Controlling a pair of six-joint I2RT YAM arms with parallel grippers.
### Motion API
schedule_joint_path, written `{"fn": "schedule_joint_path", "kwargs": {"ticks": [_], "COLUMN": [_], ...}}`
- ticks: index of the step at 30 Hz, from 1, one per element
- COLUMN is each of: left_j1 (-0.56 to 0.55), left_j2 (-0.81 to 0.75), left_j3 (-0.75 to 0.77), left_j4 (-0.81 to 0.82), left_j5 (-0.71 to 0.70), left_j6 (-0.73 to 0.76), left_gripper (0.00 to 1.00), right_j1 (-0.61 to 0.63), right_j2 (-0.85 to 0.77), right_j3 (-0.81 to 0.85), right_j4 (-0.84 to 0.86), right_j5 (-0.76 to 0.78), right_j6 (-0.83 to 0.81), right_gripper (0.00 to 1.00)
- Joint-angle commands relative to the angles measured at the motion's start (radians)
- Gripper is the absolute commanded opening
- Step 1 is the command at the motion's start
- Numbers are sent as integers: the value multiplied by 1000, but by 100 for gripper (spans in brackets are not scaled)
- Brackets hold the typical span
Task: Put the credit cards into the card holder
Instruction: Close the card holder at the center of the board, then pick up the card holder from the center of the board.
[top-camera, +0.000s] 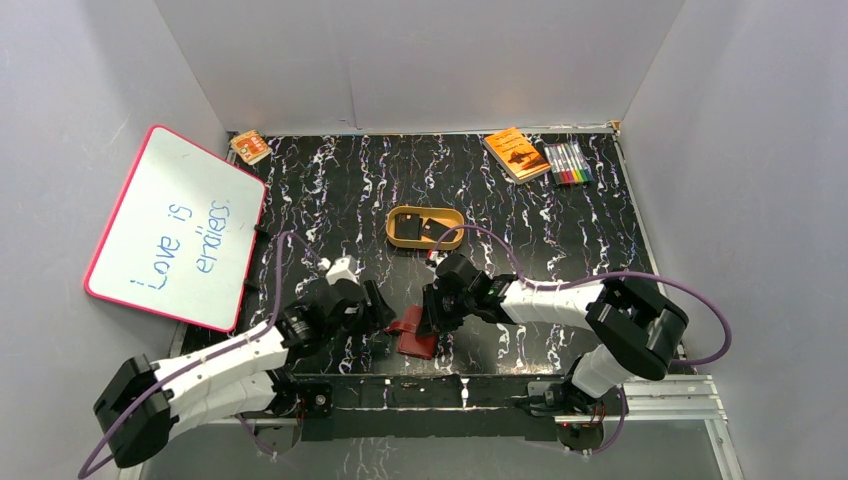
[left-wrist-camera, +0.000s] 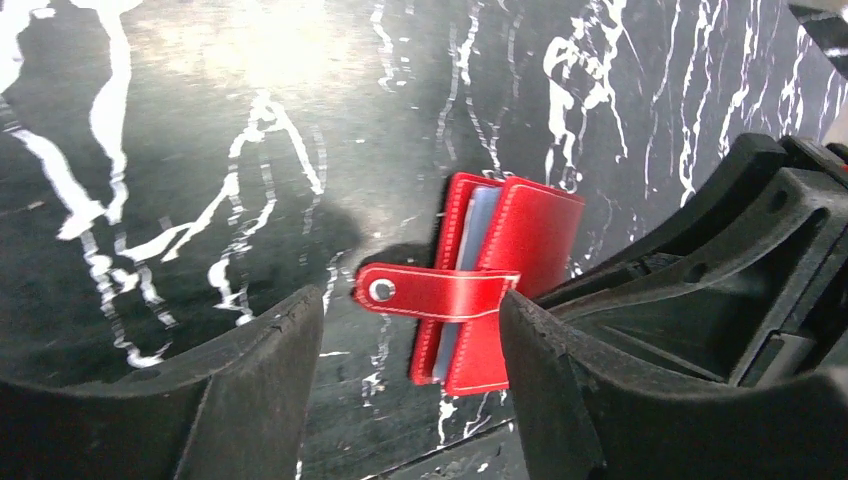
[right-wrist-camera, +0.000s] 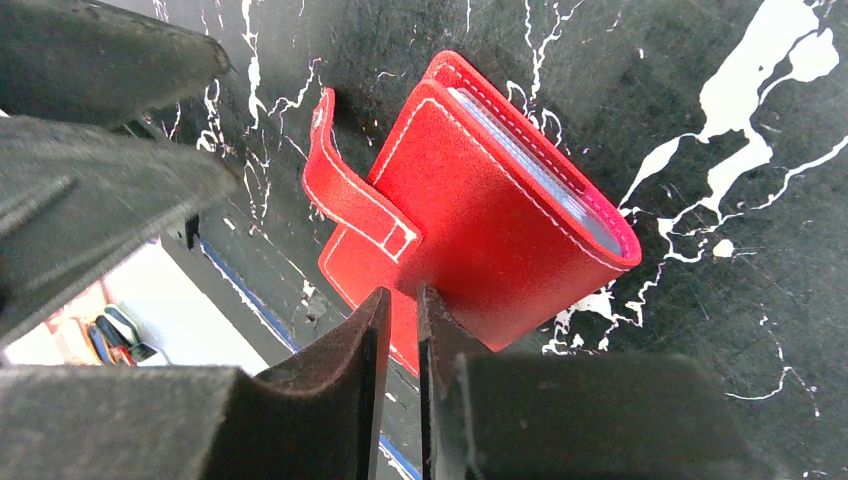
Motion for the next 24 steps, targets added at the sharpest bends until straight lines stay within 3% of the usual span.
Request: {"fn": "schedule_joint_path", "kwargs": {"ticks": [1,8,14,19,24], "left_j1": [2,1,1,1,2], "left_j2": [130,270,356,390,408], "left_j3": [86,129,129,123,109], "left_j4": [113,194,181,136,102], "left_j5": [133,239,235,193,156], "left_j6": [97,140,135,106,84], "left_gripper": [64,66,62,52,35], "right_j1": [3,3,3,3,4], "right_j2": [23,22,20,10,-18], "right_j3": [16,21,23,26,27], "right_j4": [-2,-11,-8,-12,-16], "right_j5": [48,51,46,42,37], "right_j6": [-9,-22,-24,-29,-32], "right_gripper": [25,25,25,25,26]}}
